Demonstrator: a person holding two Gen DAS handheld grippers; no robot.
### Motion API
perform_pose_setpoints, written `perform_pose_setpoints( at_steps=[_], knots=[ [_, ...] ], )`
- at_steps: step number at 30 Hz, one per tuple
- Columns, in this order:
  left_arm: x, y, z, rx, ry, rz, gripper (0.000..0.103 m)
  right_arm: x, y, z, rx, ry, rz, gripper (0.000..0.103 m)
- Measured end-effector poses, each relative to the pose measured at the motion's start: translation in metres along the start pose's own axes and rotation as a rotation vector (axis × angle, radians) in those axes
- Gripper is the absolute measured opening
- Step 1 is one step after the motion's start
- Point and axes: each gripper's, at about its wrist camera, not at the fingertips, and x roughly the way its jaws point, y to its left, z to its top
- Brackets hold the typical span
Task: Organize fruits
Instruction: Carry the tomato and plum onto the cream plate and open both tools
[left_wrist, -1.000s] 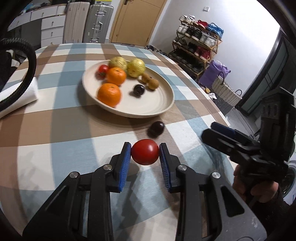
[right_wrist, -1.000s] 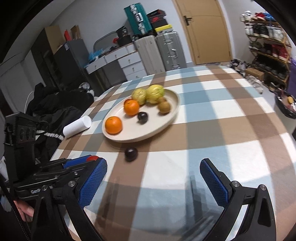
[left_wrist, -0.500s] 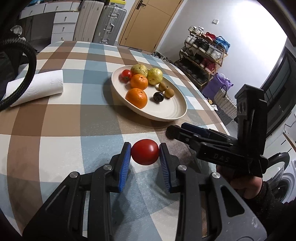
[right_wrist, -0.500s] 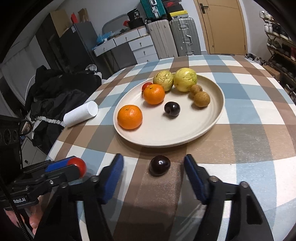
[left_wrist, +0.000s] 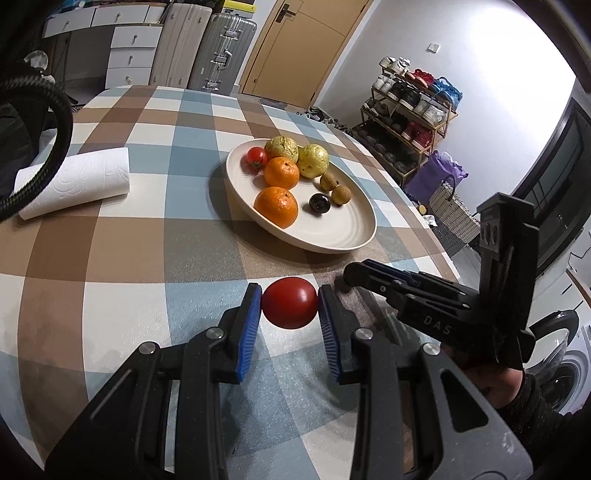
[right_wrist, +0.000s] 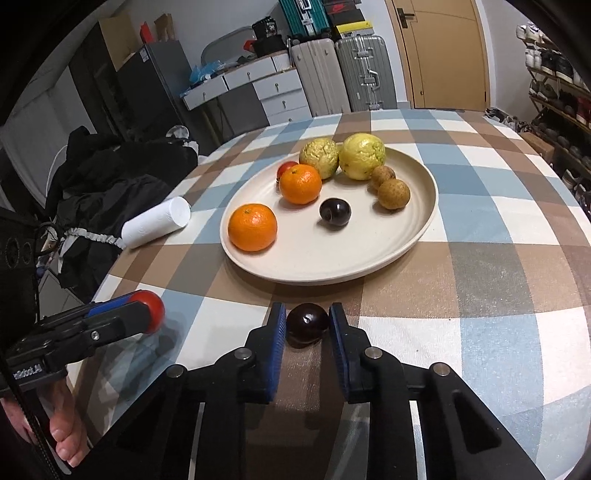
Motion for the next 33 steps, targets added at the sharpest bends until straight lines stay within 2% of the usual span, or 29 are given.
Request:
perform_pose_setpoints(
  at_steps=[7,14,21,33],
  knots=[
    [0.001,-0.004,0.014,0.017,-0.014,0.011,0.028,-0.023,-0.002,0.002,0.004,-0.08,0.044,0.024],
    [0.009,-0.001,0.054,0.025,-0.055,0.023,0.028,-0.038,-0.011,0.024,0.021,-0.125,0.09,0.024],
    [0.029,0.004,0.095,0.041,-0.073,0.048,0.028,-0.034,-0.024,0.058,0.033,-0.144,0.121,0.024],
    [0.089,0.017,0.135,0.081,-0.019,0.066,0.028,0.003,-0.032,0.111,0.019,-0.138,0.153,0.024]
  ],
)
